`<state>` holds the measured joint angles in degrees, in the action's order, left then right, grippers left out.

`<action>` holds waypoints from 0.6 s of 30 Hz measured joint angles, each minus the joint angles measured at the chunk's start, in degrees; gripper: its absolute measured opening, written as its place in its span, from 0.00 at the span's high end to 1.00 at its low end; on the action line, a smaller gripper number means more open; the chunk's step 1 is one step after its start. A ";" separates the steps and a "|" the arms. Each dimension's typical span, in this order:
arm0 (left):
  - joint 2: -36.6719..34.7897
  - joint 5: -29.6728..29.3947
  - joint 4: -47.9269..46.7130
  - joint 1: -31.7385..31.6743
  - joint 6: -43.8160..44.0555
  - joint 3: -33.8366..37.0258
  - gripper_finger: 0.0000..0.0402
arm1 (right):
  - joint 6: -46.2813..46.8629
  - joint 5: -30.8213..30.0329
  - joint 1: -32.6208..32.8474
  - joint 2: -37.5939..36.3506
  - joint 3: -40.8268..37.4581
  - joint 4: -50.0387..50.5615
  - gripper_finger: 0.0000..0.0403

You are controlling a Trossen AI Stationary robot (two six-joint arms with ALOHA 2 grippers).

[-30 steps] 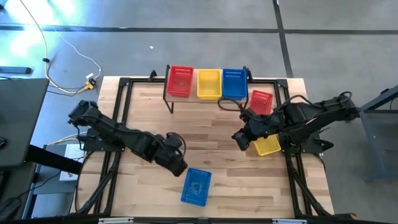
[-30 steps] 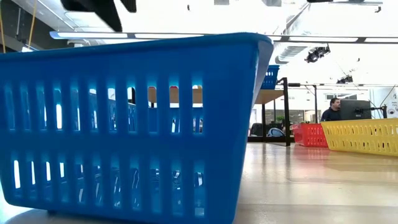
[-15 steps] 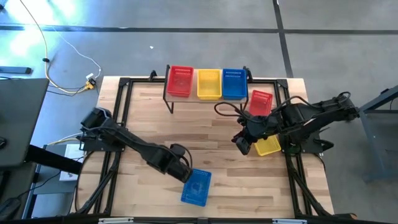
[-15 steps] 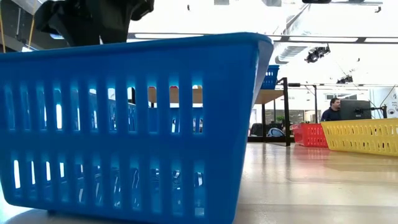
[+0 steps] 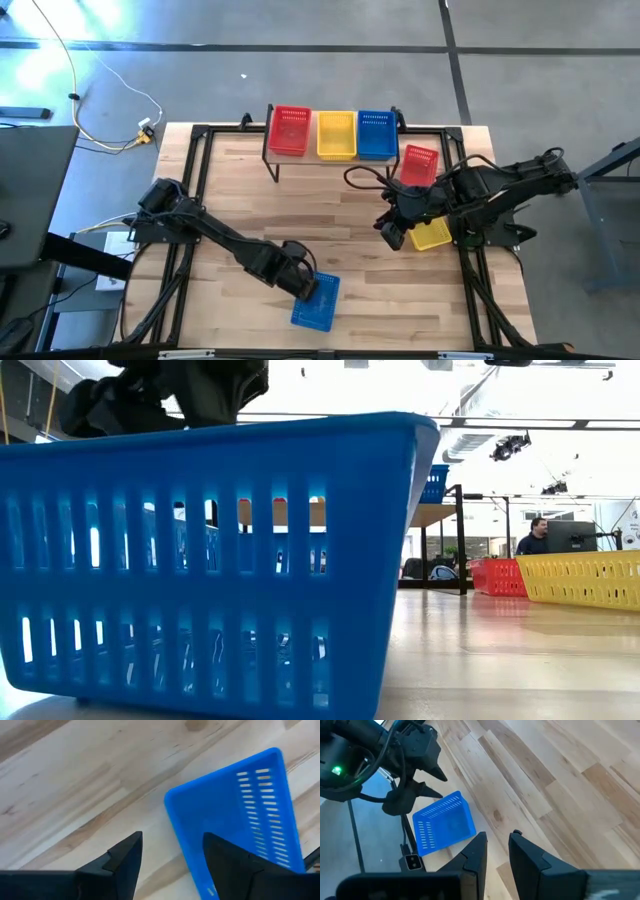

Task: Stack baskets on shelf by color
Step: Stack the blue basket on top of the blue basket on the shelf

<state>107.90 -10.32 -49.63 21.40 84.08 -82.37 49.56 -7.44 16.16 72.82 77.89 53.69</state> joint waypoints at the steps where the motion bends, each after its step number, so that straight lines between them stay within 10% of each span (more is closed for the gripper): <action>1: 0.27 -0.37 0.50 0.10 0.35 -0.02 0.50 | -0.22 -0.02 0.00 0.00 0.00 0.07 0.83; 18: 6.96 3.29 5.47 0.36 1.28 0.04 0.51 | -0.72 0.01 0.00 -0.02 0.04 0.35 0.83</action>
<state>114.86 -7.02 -44.16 21.76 85.36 -82.33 48.84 -7.43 16.16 72.79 77.93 54.03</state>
